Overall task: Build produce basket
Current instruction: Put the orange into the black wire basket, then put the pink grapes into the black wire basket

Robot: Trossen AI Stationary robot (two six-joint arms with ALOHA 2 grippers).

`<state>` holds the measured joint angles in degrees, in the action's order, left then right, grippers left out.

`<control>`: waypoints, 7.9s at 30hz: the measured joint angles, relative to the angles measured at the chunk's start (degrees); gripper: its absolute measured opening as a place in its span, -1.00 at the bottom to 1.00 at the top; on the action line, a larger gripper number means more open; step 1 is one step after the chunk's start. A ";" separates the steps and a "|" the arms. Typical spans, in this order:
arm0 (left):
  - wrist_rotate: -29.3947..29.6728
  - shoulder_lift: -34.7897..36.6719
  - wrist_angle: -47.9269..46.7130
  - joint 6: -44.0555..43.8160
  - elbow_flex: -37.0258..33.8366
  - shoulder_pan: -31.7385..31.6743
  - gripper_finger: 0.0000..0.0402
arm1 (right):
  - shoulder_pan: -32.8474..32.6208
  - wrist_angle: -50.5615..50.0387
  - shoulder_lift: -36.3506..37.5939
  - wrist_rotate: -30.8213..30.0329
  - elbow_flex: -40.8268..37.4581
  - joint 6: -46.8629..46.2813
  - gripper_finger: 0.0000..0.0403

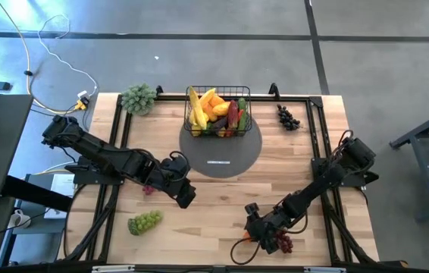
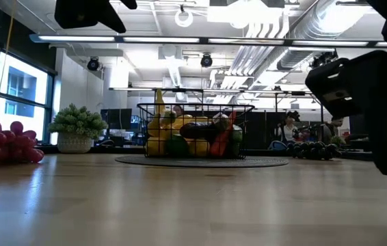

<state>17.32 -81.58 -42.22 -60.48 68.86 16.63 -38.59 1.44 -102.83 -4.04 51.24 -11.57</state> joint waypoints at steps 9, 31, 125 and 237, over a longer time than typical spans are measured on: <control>-0.07 0.00 -0.02 1.12 0.00 -0.01 -0.15 | 0.00 -0.15 0.02 -0.01 0.00 -0.60 -0.33; 3.47 6.11 -10.48 10.09 0.00 -1.45 -0.15 | 2.66 -0.28 0.26 -7.49 7.16 -15.63 -0.58; -5.49 14.08 -31.70 -13.11 -0.01 -14.67 0.17 | 63.03 -24.36 -7.52 2.13 40.33 17.18 0.15; 7.24 13.33 7.70 -10.72 -22.76 -24.38 -0.88 | 70.84 -29.32 -0.63 -1.99 40.94 13.65 0.15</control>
<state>24.56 -68.25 -34.52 -71.21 46.10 -7.75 32.25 -27.87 -103.46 -6.03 92.18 2.08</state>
